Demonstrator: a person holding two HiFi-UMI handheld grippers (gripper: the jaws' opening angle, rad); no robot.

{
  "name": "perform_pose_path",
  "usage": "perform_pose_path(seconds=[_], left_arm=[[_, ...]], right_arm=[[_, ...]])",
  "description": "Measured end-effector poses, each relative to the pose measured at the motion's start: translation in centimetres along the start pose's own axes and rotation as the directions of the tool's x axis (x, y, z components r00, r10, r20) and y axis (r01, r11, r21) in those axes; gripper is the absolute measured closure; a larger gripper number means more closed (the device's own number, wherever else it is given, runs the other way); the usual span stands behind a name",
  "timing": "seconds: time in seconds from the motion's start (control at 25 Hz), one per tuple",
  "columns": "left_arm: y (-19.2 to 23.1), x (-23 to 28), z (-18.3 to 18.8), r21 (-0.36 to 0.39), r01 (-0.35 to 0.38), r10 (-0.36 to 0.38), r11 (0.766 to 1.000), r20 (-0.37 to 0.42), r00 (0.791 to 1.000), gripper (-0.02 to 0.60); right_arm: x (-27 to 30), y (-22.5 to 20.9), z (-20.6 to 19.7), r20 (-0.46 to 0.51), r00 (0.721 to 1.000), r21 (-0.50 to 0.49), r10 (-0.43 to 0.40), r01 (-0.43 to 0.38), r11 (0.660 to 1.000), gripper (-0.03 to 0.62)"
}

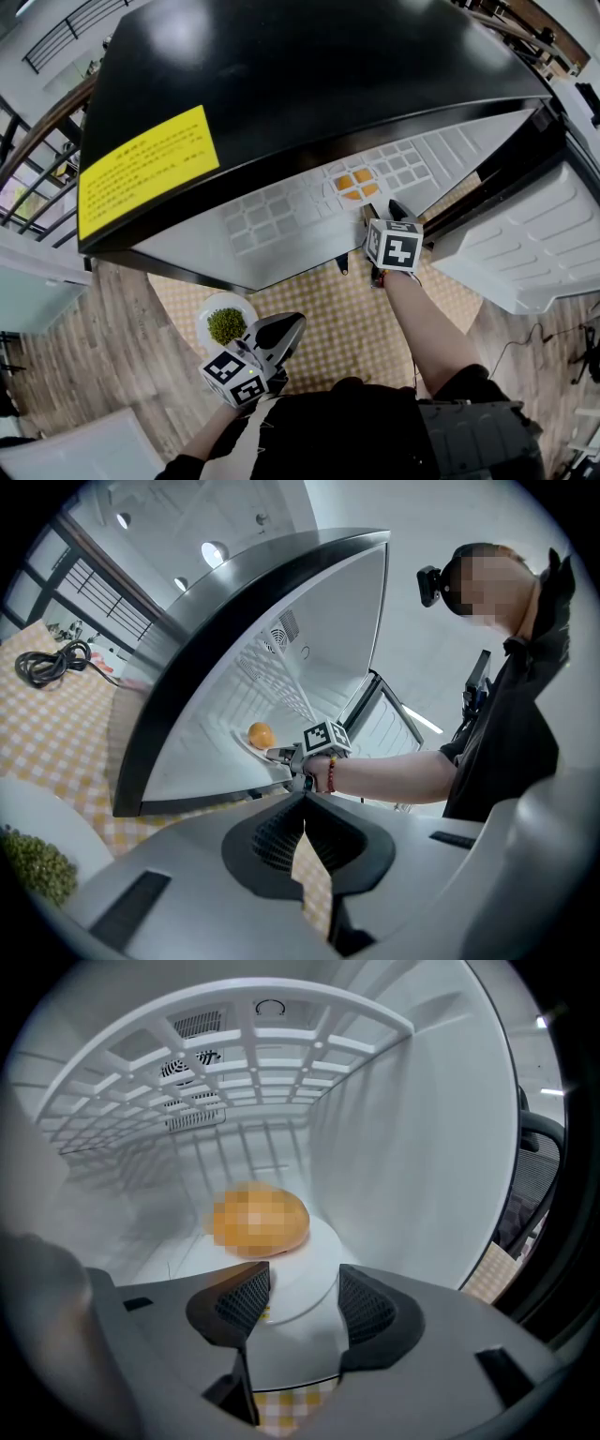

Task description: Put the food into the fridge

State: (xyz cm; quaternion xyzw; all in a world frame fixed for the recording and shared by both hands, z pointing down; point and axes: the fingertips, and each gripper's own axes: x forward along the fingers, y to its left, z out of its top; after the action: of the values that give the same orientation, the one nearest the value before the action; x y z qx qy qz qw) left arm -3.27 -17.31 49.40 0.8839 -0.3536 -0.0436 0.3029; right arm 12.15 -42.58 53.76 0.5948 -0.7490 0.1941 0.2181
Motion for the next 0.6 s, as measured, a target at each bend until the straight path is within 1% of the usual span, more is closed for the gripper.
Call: perform_pose_path(seconds=[0.08,0.16,0.32,0.44,0.6], left_arm=[[0.05,-0.02,-0.03,0.007,0.003,-0.003,1.0,0.002,1.0,0.569],[0.08,-0.05,0.0,-0.004,-0.002,0.002,1.0,0.004,1.0,0.569],[0.21,-0.21,-0.09,-0.016,-0.009,0.009,1.0,0.001,1.0,0.569],[0.26,-0.33,-0.26,-0.004,-0.003,0.003,1.0,0.0,1.0,0.569],[0.12,-0.45,-0.11,-0.015,-0.007,0.007,1.0,0.005,1.0,0.569]], right_arm=[[-0.04,0.01,0.05,0.002,1.0,-0.014,-0.003,0.003,1.0,0.368],[-0.06,-0.01,0.08,0.006,1.0,-0.021,-0.005,0.005,1.0,0.368],[-0.11,0.15,0.17,0.015,1.0,-0.002,0.007,-0.007,1.0,0.359],[-0.31,0.3,0.44,0.029,1.0,0.008,0.013,-0.013,1.0,0.356],[-0.62,0.33,1.02,0.049,0.999,-0.004,0.015,-0.015,1.0,0.358]])
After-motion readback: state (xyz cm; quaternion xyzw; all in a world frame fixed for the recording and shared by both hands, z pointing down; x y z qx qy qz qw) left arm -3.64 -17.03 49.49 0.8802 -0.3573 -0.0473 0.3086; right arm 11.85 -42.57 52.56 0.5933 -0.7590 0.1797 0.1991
